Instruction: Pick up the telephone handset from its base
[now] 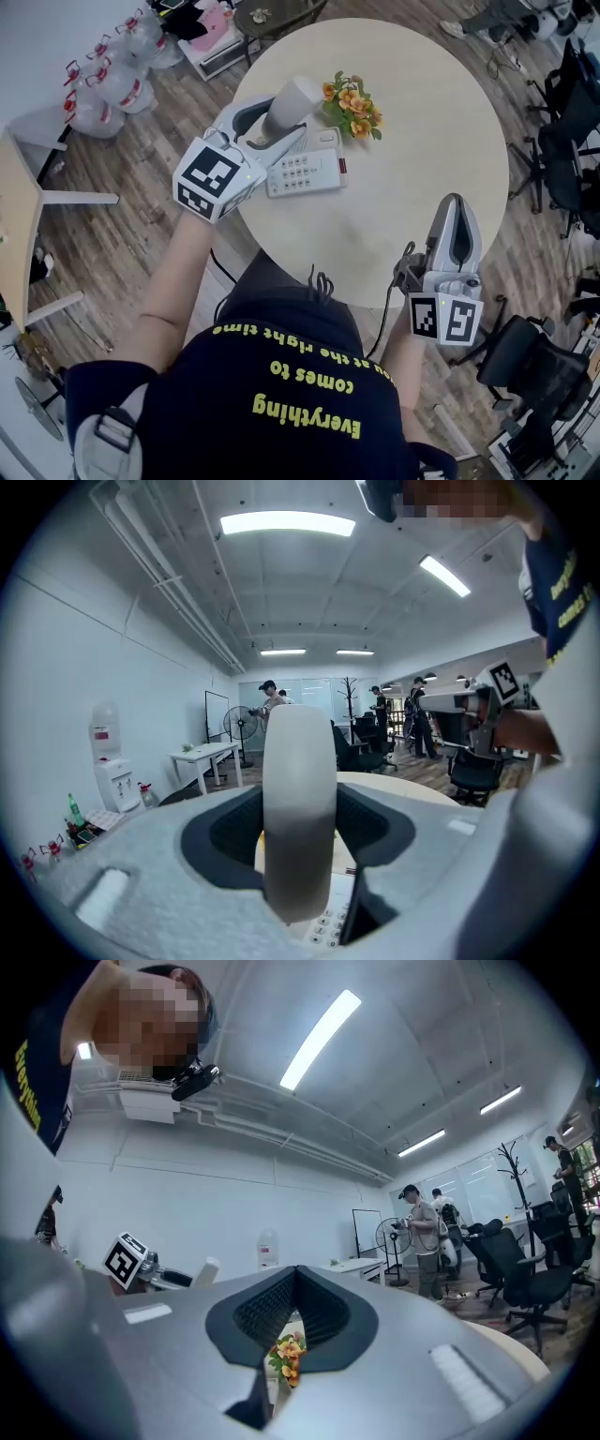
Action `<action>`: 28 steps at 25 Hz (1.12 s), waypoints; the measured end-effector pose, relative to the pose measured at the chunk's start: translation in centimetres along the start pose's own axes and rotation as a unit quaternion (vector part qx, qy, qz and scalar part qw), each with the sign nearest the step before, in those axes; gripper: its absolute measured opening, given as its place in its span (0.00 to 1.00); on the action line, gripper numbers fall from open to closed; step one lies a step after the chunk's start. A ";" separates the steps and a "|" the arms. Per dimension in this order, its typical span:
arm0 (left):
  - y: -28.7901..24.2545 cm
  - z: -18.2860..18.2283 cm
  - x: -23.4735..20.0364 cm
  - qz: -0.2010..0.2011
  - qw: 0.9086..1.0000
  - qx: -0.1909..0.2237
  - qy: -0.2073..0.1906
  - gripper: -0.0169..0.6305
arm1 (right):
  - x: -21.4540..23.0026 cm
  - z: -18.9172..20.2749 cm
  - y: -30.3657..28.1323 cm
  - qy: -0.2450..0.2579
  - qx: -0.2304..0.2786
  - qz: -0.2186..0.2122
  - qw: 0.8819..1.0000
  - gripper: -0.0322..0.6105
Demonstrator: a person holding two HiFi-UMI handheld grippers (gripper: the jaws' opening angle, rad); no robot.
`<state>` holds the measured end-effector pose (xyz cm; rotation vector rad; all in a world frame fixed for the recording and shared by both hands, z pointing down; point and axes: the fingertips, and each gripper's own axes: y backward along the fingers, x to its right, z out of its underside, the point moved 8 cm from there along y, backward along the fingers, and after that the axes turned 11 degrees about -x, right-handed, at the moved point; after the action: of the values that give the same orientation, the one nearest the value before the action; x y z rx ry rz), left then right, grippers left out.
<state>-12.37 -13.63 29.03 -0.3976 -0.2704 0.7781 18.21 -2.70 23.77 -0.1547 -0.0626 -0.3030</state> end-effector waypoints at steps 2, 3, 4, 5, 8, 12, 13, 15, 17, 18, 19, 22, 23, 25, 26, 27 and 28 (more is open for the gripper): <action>0.6 -0.2 0.1 -0.005 1.000 0.009 0.002 0.39 | 0.0 -0.2 0.2 0.003 0.003 -0.001 1.000 0.07; 0.9 -0.4 0.1 -0.007 1.000 0.014 0.004 0.39 | 0.0 -0.3 0.3 0.004 0.004 -0.001 1.000 0.07; 1.2 -0.5 0.2 -0.008 1.000 0.018 0.006 0.39 | 0.0 -0.4 0.4 0.006 0.006 -0.002 1.000 0.07; 1.5 -0.6 0.3 -0.010 1.000 0.022 0.009 0.39 | 0.0 -0.5 0.5 0.007 0.008 -0.001 1.000 0.07; 2.3 -0.9 0.7 -0.013 0.999 0.036 0.012 0.39 | 0.1 -0.8 0.8 0.012 0.014 0.000 1.000 0.07; 3.5 -1.0 1.0 -0.019 0.998 0.050 0.011 0.39 | 0.0 -1.1 1.0 0.018 0.020 -0.001 1.000 0.07; 3.7 -1.0 1.1 -0.021 0.998 0.054 0.013 0.39 | 0.0 -1.2 1.0 0.020 0.021 -0.002 1.000 0.07; 4.2 -1.0 1.1 -0.027 0.997 0.063 0.018 0.39 | -0.1 -1.2 0.9 0.022 0.023 -0.003 0.999 0.07; 4.8 -0.9 1.2 -0.034 0.996 0.075 0.027 0.39 | -0.3 -1.3 0.9 0.024 0.025 -0.004 0.999 0.07; 5.1 -0.9 1.2 -0.037 0.996 0.081 0.031 0.39 | -0.4 -1.3 0.9 0.026 0.025 -0.005 0.999 0.07; 5.3 -0.9 1.2 -0.039 0.995 0.087 0.036 0.39 | -0.4 -1.3 0.9 0.028 0.025 -0.006 0.999 0.07; 6.0 -0.7 1.2 -0.040 0.993 0.103 0.052 0.39 | -0.8 -1.3 0.7 0.033 0.027 -0.009 0.999 0.07; 6.2 -0.7 1.1 -0.040 0.992 0.106 0.056 0.39 | -0.9 -1.3 0.7 0.034 0.027 -0.010 0.999 0.07; 6.5 -0.6 1.0 -0.041 0.992 0.108 0.058 0.39 | -1.1 -1.3 0.6 0.036 0.027 -0.012 0.999 0.07; 6.6 -0.5 1.0 -0.042 0.992 0.108 0.059 0.39 | -1.1 -1.3 0.6 0.036 0.027 -0.012 0.999 0.07; 6.8 -0.4 1.0 -0.043 0.991 0.109 0.059 0.39 | -1.1 -1.3 0.7 0.036 0.027 -0.012 0.999 0.07; 6.9 -0.3 1.0 -0.043 0.991 0.109 0.059 0.39 | -1.1 -1.3 0.7 0.036 0.027 -0.012 0.999 0.07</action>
<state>-15.86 -8.60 25.77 -0.2233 -0.0888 0.6878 17.40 -1.91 22.28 -0.0893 -0.0007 -0.3302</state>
